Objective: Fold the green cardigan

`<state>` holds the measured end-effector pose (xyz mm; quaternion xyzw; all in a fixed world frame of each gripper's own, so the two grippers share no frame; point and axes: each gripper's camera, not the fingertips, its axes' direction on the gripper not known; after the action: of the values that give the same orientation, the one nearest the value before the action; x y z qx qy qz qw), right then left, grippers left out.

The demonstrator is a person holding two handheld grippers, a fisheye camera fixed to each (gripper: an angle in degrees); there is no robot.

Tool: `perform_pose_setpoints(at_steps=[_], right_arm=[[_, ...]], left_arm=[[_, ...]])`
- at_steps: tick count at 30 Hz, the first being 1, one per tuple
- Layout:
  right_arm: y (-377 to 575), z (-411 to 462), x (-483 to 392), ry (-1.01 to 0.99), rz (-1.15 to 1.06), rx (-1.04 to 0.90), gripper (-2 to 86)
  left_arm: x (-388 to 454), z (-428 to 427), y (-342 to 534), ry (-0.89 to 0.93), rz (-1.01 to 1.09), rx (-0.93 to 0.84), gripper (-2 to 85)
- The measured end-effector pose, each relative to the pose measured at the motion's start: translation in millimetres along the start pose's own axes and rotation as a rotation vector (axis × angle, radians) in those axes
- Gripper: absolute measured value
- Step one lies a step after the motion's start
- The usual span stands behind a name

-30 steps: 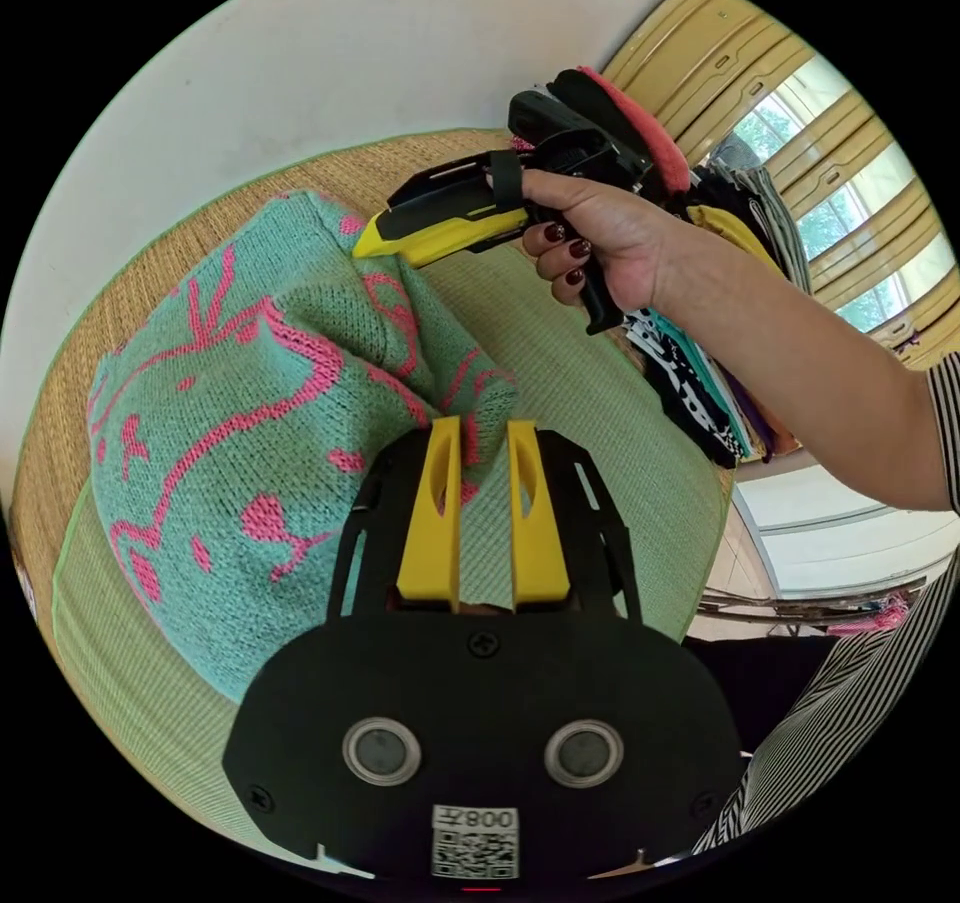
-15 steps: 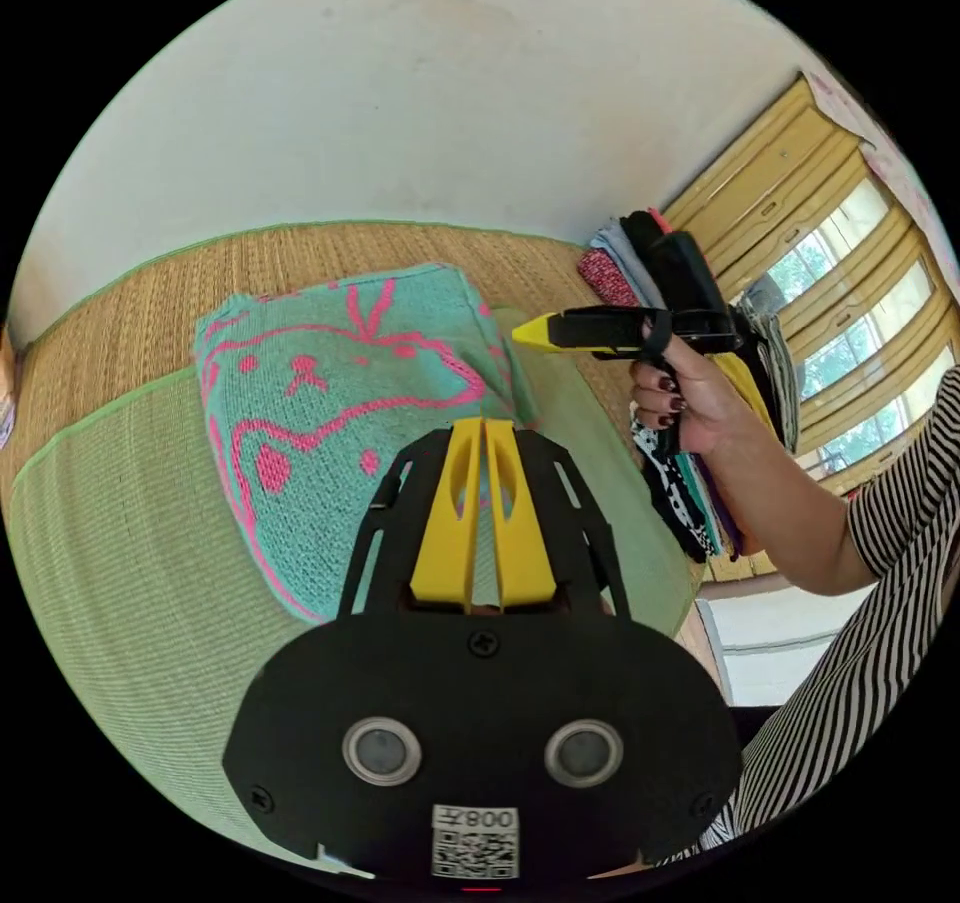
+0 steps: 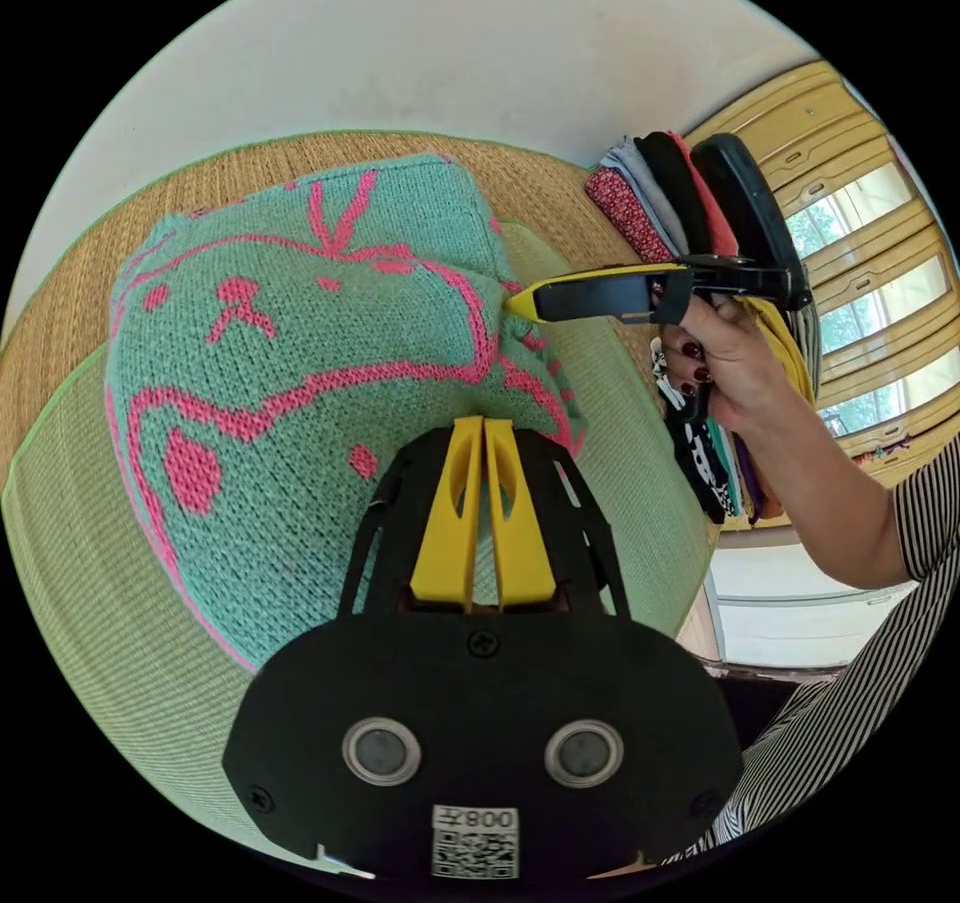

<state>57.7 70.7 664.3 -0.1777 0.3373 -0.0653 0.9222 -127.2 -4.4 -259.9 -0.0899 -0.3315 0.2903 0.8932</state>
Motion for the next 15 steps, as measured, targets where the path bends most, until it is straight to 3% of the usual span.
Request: perform_pose_setpoints(at_steps=[4,7,12,15], right_arm=[[22.7,-29.9,-30.9,0.108,-0.033,0.099,0.0],[40.2,-37.1,-54.9,0.043,-0.092,0.143,0.1],[47.2,19.2,-66.3,0.066,-0.134,-0.041,0.1],[51.0,27.1,-67.0,0.084,-0.153,-0.042,0.1]], left_arm=[[-0.9,-26.7,8.4,-0.018,-0.001,0.093,0.0],[-1.4,-39.8,17.9,-0.029,0.014,0.131,0.0],[-27.3,-25.0,20.6,0.010,-0.012,0.039,0.1],[-29.5,-33.8,22.3,-0.045,0.019,0.023,0.1]])
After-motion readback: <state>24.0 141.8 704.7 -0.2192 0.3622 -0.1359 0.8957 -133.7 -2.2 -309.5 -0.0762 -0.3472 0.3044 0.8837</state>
